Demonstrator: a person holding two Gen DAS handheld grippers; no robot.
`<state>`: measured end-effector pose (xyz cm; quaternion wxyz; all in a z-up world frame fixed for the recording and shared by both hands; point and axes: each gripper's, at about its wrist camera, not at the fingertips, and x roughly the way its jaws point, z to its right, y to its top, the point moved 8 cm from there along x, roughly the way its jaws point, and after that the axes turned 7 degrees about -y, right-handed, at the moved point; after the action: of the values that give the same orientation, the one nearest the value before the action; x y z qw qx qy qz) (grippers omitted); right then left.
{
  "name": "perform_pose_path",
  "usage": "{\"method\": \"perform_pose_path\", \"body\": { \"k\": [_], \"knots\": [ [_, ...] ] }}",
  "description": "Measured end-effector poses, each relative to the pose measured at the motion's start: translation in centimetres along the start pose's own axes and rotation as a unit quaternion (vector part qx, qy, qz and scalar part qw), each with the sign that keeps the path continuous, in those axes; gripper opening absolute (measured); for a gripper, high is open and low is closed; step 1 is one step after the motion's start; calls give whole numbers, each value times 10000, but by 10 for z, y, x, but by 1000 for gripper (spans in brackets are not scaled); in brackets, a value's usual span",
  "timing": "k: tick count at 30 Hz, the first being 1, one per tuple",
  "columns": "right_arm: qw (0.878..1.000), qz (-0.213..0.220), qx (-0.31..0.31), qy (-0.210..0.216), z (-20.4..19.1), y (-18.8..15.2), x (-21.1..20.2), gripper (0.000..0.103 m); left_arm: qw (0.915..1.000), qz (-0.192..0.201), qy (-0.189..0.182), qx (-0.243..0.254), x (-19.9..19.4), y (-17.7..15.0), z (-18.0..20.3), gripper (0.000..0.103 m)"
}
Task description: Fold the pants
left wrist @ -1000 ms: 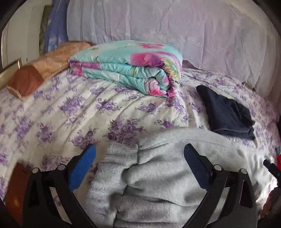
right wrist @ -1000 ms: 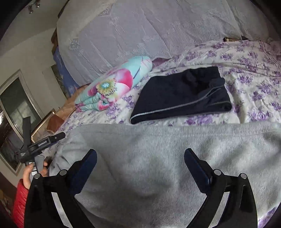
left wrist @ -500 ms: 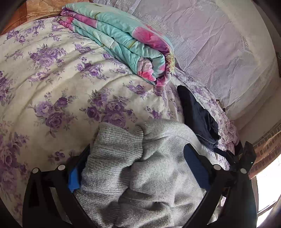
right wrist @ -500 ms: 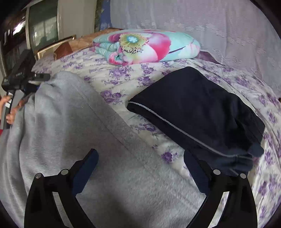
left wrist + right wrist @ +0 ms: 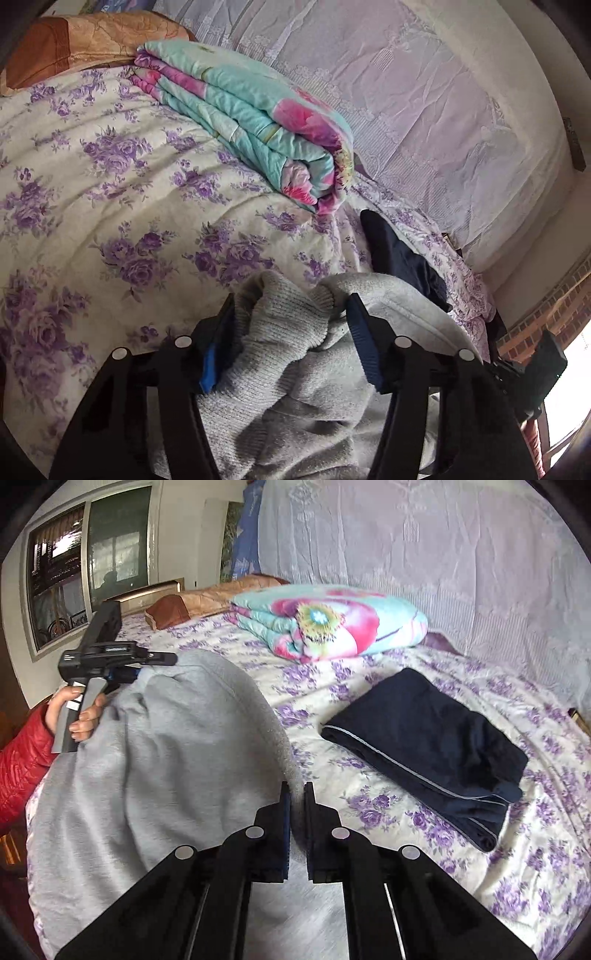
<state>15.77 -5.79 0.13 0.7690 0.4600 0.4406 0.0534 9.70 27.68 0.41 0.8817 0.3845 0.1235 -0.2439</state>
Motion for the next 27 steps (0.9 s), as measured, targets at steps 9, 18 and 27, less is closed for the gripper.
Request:
{"method": "perform_pose_path", "body": {
  "k": [9,18,27],
  "knots": [
    [9985,513,-202,-24,-117,-65,-149,7,9948,484,-762,-465,-99,-61,27,66],
    [9998,94,-130,81,-171,-153,-148,7,9807,330,-1256,-1460,-151,-127,20,82],
    [9997,224,5,74,-165,-158,-149,7,9900,-73,-272,-1386,-125,-115,28,95]
  ]
}}
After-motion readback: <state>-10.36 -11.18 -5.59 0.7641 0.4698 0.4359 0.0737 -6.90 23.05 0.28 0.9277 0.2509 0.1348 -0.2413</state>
